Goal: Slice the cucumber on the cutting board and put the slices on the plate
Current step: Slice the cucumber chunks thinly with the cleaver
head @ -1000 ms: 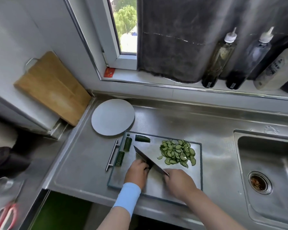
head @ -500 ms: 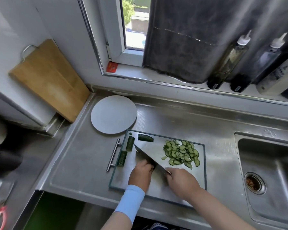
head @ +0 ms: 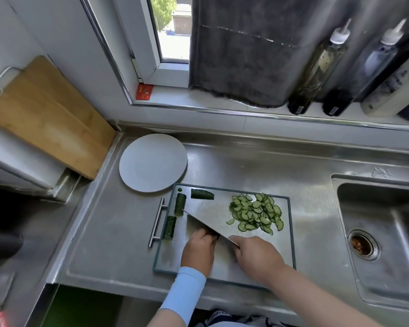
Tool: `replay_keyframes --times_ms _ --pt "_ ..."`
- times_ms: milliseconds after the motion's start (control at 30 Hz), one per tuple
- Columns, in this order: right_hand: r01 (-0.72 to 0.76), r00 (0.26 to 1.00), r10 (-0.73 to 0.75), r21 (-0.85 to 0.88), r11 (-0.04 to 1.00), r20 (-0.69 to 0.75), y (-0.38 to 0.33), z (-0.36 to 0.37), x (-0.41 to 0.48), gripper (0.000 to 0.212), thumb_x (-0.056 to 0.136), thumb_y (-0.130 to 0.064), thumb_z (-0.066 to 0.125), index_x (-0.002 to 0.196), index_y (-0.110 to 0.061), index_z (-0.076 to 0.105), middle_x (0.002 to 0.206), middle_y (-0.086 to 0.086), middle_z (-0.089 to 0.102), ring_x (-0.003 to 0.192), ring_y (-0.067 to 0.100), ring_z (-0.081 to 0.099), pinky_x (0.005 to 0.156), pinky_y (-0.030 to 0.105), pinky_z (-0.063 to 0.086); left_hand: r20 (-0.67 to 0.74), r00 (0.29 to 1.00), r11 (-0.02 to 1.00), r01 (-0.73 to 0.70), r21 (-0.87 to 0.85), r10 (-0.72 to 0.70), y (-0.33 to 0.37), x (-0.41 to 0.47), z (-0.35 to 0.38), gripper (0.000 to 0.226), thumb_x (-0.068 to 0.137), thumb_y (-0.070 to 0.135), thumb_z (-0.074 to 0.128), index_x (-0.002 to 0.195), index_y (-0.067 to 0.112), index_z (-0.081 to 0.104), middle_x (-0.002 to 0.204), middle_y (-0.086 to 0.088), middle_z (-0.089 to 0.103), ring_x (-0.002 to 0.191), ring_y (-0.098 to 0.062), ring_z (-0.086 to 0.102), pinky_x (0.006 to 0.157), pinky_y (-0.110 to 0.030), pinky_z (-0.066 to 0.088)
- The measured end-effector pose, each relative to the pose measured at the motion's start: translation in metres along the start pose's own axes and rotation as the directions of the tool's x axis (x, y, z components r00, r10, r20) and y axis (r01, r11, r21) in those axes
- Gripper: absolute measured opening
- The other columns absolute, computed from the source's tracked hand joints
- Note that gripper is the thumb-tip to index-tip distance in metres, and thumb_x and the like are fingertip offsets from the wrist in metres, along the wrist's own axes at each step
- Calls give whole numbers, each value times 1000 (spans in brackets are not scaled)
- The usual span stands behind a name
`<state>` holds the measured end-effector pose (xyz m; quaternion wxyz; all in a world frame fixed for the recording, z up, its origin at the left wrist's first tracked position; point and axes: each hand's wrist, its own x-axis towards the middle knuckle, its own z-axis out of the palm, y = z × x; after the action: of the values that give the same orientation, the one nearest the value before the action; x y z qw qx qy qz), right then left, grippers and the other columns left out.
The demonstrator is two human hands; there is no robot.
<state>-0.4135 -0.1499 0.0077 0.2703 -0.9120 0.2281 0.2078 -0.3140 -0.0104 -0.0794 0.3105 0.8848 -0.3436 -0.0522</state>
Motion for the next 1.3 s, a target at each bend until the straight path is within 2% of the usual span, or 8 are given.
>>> replay_keyframes --times_ms 133,333,500,767,1033,1167,1300 --pt "30 998 -34 -73 997 -56 1 2 -3 29 102 -29 36 123 -29 56 99 6 71 91 31 63 69 35 47 -13 1000 1000 6 -11 -7 4 1 -4 16 65 3 84 73 14 75 76 -2 65 68 -22 62 55 -22 51" --pt "36 997 -42 -86 996 -62 2 4 -21 31 102 -29 37 131 -30 49 93 3 70 85 29 63 69 37 48 2 1000 998 21 66 -22 6 -1 -4 24 55 1 89 68 15 75 81 -5 71 64 -24 66 52 -22 52" --pt "33 998 -37 -86 996 -44 3 -2 -29 36 102 -26 37 135 -34 48 101 3 70 91 28 63 74 37 51 6 1000 997 5 76 -5 2 -3 -1 27 57 -1 86 78 15 77 86 -6 71 75 -25 68 58 -25 56" --pt "22 998 -29 -110 994 -58 7 -1 -27 29 100 -26 38 125 -32 51 94 4 69 84 29 62 68 36 47 -16 1000 999 6 41 -5 8 -1 -6 27 59 -1 85 77 16 76 86 -4 70 75 -24 67 61 -24 56" --pt "16 998 -19 -58 998 -59 10 1 -29 21 100 -25 38 115 -31 52 85 5 66 78 27 58 61 37 39 -18 1000 1000 20 21 -19 8 0 -5 22 62 0 85 74 17 76 88 -1 70 76 -22 67 61 -23 56" --pt "15 998 -17 -23 1000 -66 9 1 -27 20 102 -26 38 110 -29 56 80 1 61 73 24 49 61 36 37 -27 1000 1000 12 7 -12 9 1 -6 24 61 0 85 74 18 76 86 1 70 76 -17 65 63 -20 53" --pt "8 999 -7 20 1000 -46 9 0 -19 20 101 -25 39 107 -29 58 80 -1 62 72 23 48 62 35 40 -26 999 999 22 -25 -23 4 -1 -3 22 65 3 84 77 19 76 87 3 69 79 -16 64 64 -21 54"
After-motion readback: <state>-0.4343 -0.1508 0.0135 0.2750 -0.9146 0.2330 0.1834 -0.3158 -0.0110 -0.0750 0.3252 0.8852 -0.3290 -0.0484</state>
